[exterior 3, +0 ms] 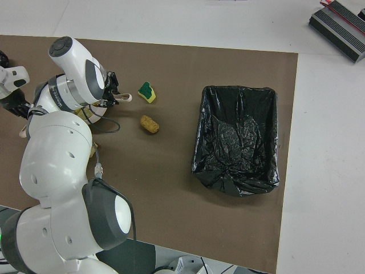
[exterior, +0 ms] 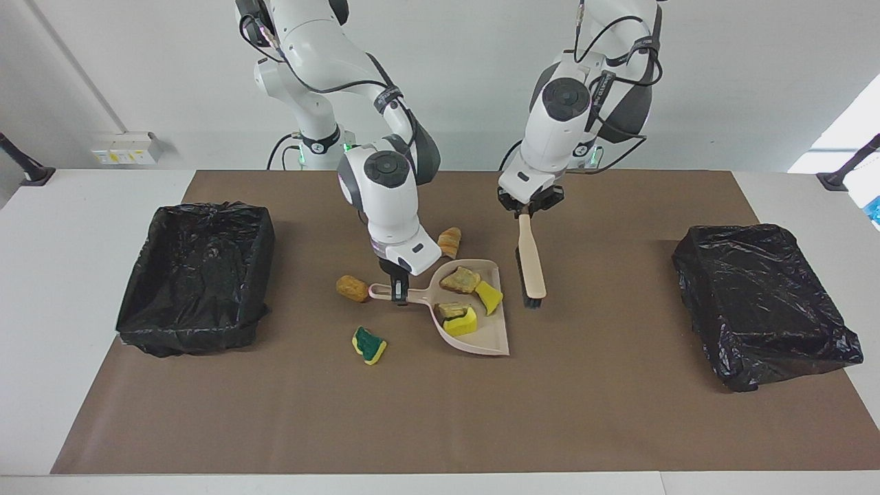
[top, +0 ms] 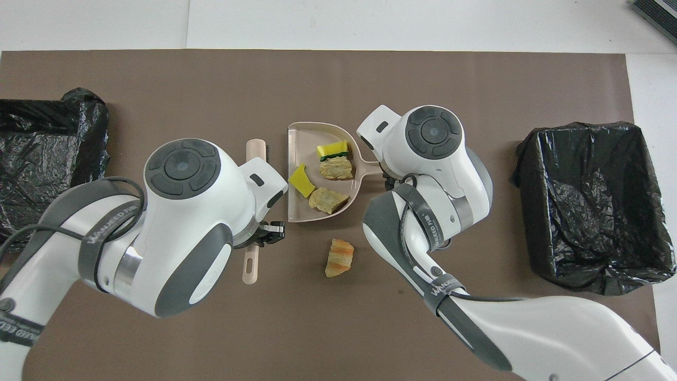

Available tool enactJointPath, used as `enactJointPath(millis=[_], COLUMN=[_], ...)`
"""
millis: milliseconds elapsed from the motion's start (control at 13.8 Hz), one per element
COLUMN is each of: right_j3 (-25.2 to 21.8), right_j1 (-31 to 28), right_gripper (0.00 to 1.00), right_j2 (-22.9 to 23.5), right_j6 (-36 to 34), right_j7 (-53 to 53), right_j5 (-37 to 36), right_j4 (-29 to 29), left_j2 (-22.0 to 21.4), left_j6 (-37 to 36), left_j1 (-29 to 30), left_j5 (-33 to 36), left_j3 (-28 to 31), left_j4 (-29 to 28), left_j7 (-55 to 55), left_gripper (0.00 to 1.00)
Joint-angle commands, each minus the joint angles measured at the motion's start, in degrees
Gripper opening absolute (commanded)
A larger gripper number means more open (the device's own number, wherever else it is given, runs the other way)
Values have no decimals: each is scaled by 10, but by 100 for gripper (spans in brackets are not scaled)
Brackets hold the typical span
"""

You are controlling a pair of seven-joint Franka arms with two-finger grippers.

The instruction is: Sweep and dump trash in bin

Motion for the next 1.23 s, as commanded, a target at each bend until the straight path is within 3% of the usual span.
enactJointPath(millis=[0,289,434,795,1012,1156], right_j3=[6,6,6,6,3,2], right_j1=[-14,-50,-84,-199,-271,-320], right_gripper=[0,0,0,0,0,0], right_j2=[-11,-53,-81,-92,-93,-93], right_j6=[-9,-62,-105,-162,-171,-191], right_j7=[-13,-46,-96,-247,-358,-427], right_j5=[14,16,36,56,63,63], right_j4=[-6,3,3,46,47,48], left_j2=[-44,-60,-90,-200,-197,-170], left_j6=[-63,-124,-116,2,71,114], left_j1=[28,60,59,1,-62,-109], left_j5=[-9,-10,-10,-28,-41,-41], left_j3=[-1,-1,-1,-9,-9,-9], left_j4=[0,-12,-56,-219,-254,-272], left_j7=[32,39,37,-14,-67,-85], left_gripper=[0,0,0,0,0,0])
